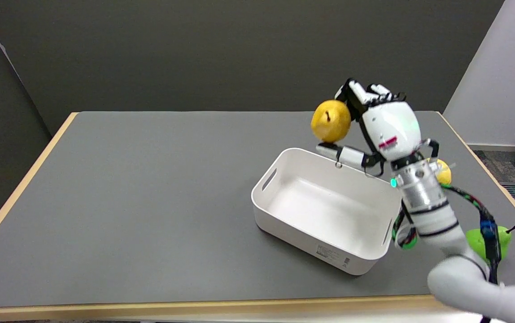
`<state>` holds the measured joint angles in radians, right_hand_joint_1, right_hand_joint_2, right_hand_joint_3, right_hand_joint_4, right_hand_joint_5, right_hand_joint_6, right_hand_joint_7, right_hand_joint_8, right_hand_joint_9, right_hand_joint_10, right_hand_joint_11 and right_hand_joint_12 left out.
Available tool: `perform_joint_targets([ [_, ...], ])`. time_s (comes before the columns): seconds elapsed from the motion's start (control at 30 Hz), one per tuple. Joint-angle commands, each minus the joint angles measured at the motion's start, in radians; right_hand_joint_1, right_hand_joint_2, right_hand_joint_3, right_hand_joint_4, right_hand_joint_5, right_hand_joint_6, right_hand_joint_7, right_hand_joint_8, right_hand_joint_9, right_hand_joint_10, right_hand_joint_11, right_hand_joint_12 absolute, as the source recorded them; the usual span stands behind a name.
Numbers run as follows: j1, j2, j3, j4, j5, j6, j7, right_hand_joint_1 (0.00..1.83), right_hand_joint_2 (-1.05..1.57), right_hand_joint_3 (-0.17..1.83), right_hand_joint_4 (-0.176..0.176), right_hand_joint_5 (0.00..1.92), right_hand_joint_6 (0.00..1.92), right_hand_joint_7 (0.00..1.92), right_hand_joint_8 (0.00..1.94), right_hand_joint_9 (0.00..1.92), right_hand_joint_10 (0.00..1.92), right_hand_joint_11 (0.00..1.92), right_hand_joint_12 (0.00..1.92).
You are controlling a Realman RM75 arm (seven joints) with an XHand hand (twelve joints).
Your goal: Place the pear into the white box.
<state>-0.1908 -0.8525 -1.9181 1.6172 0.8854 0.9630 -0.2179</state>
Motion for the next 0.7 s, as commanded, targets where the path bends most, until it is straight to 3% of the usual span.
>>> perform_joint_targets([
  [0.03,-0.135,-0.053,-0.225,-0.070,-0.177,0.367,0.011,1.17,0.94,0.65,-0.057,0.69,1.47,0.86,1.52,0.86,1.52,0.53,1.84],
  [0.37,-0.143,-0.099,-0.239,-0.176,-0.139,0.433,0.011,1.17,0.93,0.66,-0.060,0.69,1.47,0.86,1.53,0.86,1.54,0.53,1.84],
  [0.7,-0.082,-0.078,-0.218,-0.157,-0.076,0.319,0.003,1.19,0.84,0.82,-0.078,0.72,1.50,0.91,1.53,0.90,1.65,0.59,1.83],
])
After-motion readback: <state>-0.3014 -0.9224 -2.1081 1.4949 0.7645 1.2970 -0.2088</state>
